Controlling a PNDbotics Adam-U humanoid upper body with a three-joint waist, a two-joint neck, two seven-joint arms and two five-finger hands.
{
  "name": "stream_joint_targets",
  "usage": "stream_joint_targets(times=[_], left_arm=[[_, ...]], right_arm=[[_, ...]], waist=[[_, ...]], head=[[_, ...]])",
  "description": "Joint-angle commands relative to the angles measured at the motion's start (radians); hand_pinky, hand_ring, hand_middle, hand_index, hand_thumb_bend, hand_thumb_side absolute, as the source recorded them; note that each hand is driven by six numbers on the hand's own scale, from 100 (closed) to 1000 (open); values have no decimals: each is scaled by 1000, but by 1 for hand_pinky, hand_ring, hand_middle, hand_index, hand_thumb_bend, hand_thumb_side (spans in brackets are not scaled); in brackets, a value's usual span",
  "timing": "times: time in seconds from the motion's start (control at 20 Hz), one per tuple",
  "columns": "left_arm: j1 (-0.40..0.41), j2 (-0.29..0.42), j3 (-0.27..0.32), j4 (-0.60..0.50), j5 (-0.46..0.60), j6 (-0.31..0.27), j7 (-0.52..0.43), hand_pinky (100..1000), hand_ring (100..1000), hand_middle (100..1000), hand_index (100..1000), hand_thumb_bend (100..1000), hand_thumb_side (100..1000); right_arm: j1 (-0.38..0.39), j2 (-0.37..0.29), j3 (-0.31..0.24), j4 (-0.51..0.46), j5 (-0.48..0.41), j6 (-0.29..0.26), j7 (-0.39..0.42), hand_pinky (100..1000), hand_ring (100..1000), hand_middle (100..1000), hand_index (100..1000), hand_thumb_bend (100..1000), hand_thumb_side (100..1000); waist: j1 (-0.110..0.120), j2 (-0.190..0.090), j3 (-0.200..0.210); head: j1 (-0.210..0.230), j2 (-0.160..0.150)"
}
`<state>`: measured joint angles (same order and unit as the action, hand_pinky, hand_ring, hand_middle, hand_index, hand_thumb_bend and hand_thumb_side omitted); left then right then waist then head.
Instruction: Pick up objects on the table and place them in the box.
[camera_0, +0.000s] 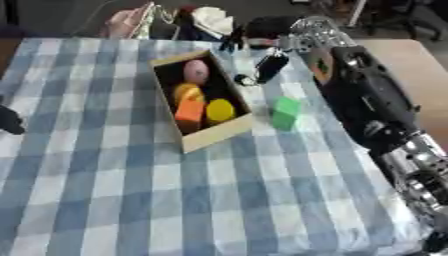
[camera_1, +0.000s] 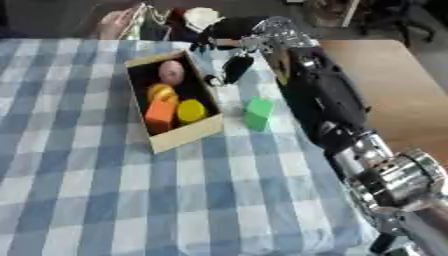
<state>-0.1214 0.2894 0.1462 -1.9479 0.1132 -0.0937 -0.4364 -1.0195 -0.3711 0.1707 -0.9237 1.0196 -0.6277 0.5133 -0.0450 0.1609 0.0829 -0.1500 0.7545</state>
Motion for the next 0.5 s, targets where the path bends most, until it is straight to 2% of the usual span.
stream_joint_targets(times=[0.05,0.25,0.5], left_arm=[[-2,12,10,-12,-6,2,2,776,589,601,793,100,605],[-3,14,11,-12,-7,2,3,776,590,602,793,100,606],[-4,15,11,-12,-9,2,3,776,590,602,793,100,605]], right_arm=[[25,-95,15,-121,-95,0,56,818,807,853,954,309,585],[100,-149,27,-221,-145,34,118,826,823,892,969,350,644],[165,-169,44,-254,-141,57,160,828,833,904,976,371,683]], waist=[[-2,-29,-2],[-4,-28,-4],[-6,-26,-3]], head=[[7,-10],[7,-12],[2,-16]])
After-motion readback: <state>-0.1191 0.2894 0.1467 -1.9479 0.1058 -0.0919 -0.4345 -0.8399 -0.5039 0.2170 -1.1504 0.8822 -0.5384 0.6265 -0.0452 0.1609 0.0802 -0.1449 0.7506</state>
